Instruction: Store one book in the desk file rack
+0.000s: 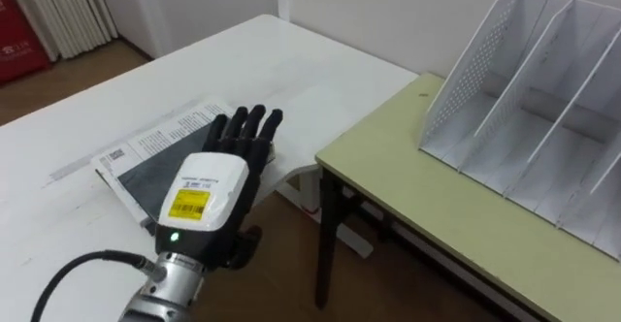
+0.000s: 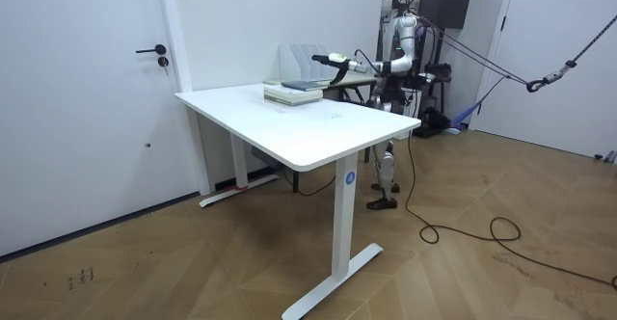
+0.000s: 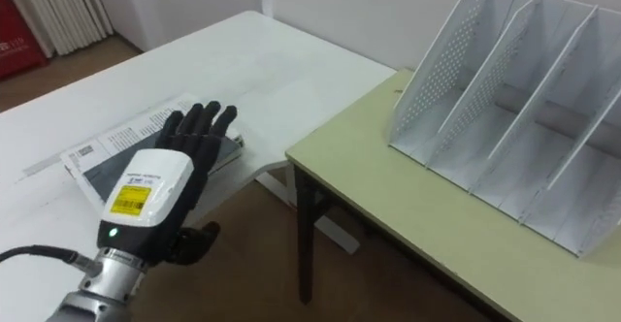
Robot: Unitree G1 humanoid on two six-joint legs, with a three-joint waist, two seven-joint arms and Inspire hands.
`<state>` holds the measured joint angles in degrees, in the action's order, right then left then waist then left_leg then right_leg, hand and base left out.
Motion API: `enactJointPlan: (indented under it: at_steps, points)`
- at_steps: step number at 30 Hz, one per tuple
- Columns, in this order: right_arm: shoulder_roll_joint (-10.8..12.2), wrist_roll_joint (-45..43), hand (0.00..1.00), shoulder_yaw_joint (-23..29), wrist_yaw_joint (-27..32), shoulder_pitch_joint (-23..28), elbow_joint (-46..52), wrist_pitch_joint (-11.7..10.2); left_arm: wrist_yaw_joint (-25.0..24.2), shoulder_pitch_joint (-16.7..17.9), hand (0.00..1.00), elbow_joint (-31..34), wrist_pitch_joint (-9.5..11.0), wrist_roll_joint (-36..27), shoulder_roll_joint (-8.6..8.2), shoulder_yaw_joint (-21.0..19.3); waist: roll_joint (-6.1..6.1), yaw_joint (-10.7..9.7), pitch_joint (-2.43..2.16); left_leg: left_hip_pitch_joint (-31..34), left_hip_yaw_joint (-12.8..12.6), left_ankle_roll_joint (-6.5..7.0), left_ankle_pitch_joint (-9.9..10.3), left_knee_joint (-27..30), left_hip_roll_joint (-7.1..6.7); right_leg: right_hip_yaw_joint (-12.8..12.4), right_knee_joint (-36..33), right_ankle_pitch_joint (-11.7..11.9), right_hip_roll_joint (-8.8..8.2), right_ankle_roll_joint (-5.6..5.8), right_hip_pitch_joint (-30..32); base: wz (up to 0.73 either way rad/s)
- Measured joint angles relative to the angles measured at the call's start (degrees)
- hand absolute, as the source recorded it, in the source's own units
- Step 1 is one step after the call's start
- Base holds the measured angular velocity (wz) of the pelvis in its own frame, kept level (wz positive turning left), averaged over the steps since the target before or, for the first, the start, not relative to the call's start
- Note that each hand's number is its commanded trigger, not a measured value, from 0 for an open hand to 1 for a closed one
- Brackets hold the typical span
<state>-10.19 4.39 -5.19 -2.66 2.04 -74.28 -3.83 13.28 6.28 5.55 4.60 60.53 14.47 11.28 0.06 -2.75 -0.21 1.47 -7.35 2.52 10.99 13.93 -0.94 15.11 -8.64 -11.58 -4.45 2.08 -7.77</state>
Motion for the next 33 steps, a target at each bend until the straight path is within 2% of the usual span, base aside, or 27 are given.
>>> enactJointPlan:
  at_steps: [6, 11, 14, 20, 24, 33]
  points:
    - [-0.2, 0.3, 0.0, 0.3, 0.1, 0.3, 0.0, 0.2, 0.2, 1.3, 0.0, -0.1, -1.5, 0.0, 0.07, 0.0, 0.15, -0.1, 0.01, -0.1, 0.1, -0.02, 0.0, -0.2, 0.0, 0.1, 0.0, 0.0, 0.02, 0.0, 0.0, 0.0]
    - [-0.2, 0.3, 0.0, 1.1, 0.3, 0.9, -0.1, 0.2, 2.2, 1.3, 0.0, -0.9, -1.6, 0.3, 0.25, -0.3, 0.29, 0.0, -0.06, -0.1, 0.0, -0.02, 0.0, 0.0, 0.0, -0.1, 0.0, 0.0, 0.03, 0.0, 0.3, 0.0]
    - [-0.3, 0.3, 0.0, 1.7, 0.3, 1.4, 0.1, 0.2, 2.8, 1.3, 0.0, -3.0, -1.7, 0.4, 0.25, -2.0, 0.65, -0.1, -0.12, -0.1, -0.1, -0.02, 0.0, 0.1, 0.01, -0.2, 0.0, 0.0, 0.03, -0.01, 0.3, 0.0]
    - [-1.0, 0.3, 0.0, 1.9, 0.4, 1.4, 0.1, 0.3, 2.8, 1.3, 0.0, -4.6, -3.3, 0.4, 0.36, -3.4, 1.38, -0.1, 0.34, 0.1, -0.1, -0.01, 0.0, 0.6, 0.05, -0.3, 0.0, 0.1, 0.03, -0.1, 0.2, 0.0]
    - [-1.3, 0.3, 0.0, 2.0, 0.7, 1.4, 0.1, 1.2, 2.8, 1.3, 0.0, -4.7, -3.5, 0.3, 0.36, -3.7, 1.73, -0.1, 0.47, 0.1, -0.1, 0.0, 0.0, 0.6, 0.09, -0.3, -0.1, 0.1, 0.05, -0.13, 0.2, 0.0]
    - [-1.5, 0.3, 0.0, 2.0, 0.6, 1.8, 1.1, 2.6, 2.8, 0.8, 0.0, -5.1, -5.7, 0.3, 0.62, -6.1, 1.64, -0.1, 0.38, 0.8, -0.2, 0.0, 0.0, 0.7, 0.17, -0.4, -0.1, 0.1, 0.1, -0.18, 1.0, 0.0]
